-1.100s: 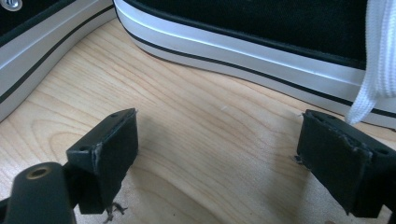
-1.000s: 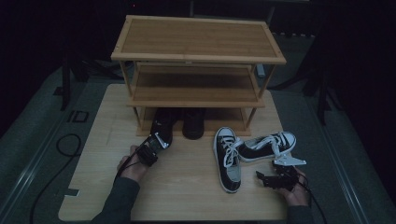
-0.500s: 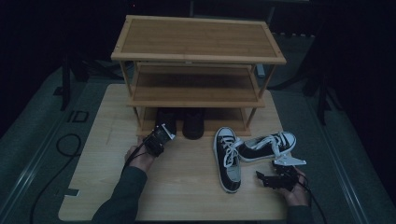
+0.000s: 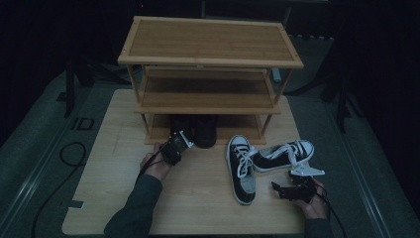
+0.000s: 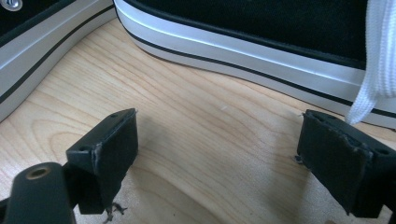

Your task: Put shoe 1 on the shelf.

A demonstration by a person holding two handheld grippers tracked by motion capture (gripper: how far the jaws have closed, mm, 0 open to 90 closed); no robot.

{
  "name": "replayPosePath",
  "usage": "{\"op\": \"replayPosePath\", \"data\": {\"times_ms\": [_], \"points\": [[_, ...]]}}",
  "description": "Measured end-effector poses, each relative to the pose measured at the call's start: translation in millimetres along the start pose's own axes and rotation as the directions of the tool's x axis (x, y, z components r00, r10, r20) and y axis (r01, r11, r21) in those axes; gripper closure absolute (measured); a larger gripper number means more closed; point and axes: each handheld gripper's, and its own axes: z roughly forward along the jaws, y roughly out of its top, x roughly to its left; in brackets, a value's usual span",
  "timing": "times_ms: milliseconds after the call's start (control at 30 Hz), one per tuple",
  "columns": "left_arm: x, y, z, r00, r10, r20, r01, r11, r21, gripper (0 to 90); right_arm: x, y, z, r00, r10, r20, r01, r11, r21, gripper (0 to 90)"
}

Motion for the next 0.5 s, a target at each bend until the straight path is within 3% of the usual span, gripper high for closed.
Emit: {"op": "replayPosePath", "data": {"times_ms": [233,333,500], "points": [[15.7,-9.3,-2.8,0.9988,-0.043,-0.022,0.044,0.999,0.011,89.6,0.0,0.0,0.0,1.0,0.0,0.0,0.0,1.0,0.0,12.3],[15.8,-6.8,0.0,0.9981,-0.062,-0.001,0.062,0.998,-0.015,89.6,0.0,0.0,0.0,1.0,0.0,0.0,0.0,1.0,0.0,12.3],[14.1,1.6,3.6,0.9978,-0.066,-0.008,0.066,0.9978,-0.004,89.7,0.0,0.0,0.0,1.0,0.0,0.0,0.0,1.0,0.0,12.3]]}}
